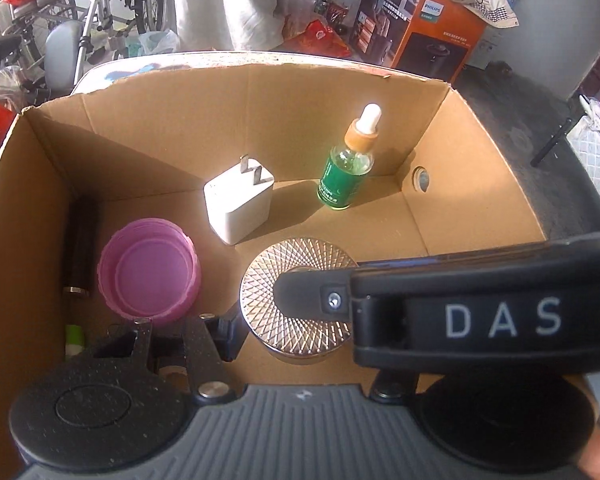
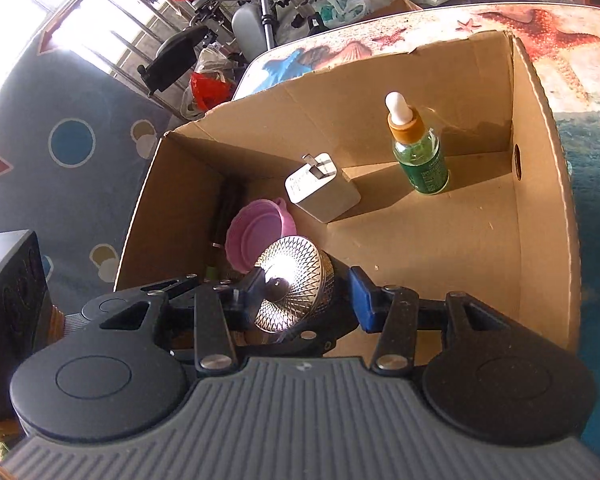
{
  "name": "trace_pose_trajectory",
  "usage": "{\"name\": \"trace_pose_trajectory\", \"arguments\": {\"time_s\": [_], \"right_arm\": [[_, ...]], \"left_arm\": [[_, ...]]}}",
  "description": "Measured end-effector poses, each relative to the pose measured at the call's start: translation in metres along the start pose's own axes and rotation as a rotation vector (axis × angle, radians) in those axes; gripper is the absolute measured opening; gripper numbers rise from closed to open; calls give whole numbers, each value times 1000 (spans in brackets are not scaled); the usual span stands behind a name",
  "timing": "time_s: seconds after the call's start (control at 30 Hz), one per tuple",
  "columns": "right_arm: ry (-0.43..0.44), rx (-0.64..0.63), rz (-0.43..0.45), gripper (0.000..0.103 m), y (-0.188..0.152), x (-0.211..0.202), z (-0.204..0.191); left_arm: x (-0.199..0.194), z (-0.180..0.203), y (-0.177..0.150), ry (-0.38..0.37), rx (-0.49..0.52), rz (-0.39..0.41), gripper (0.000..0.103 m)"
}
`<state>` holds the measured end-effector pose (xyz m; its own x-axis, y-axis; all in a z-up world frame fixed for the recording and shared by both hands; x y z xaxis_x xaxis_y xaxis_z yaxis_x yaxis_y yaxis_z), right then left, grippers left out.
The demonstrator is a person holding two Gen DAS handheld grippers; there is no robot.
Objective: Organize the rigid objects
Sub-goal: 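Lower the jar into the box and open the right gripper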
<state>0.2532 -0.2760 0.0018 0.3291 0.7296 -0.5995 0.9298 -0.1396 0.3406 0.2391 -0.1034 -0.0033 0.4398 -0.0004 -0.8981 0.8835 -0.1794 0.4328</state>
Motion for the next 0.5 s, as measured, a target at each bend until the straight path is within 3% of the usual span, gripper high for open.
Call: {"name": "trace_pose_trajectory", "arguments": {"time_s": [0.27,0.4,0.5], "right_arm": [[-6,57,-77,46,4,22,17],[2,56,-42,46,4,19,16],[9,19,27,46,0,6,8]], "left_arm": [[-5,0,6,-8,10,-21,60],[-5,4,6,-15,-4,-17,63],[-16,5,3,-27,-15,36,69]]}}
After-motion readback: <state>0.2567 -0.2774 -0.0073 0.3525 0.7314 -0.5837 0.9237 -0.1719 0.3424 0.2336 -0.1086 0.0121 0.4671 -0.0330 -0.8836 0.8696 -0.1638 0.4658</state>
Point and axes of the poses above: each gripper's, at about its wrist camera, not at the fingertips, and x roughly the way its jaws point, z to its right, y to its top, the point moved 1 cm from there along x, roughly the way its jaws point, and after that the axes turned 15 degrees about y, right-handed, at the moved point
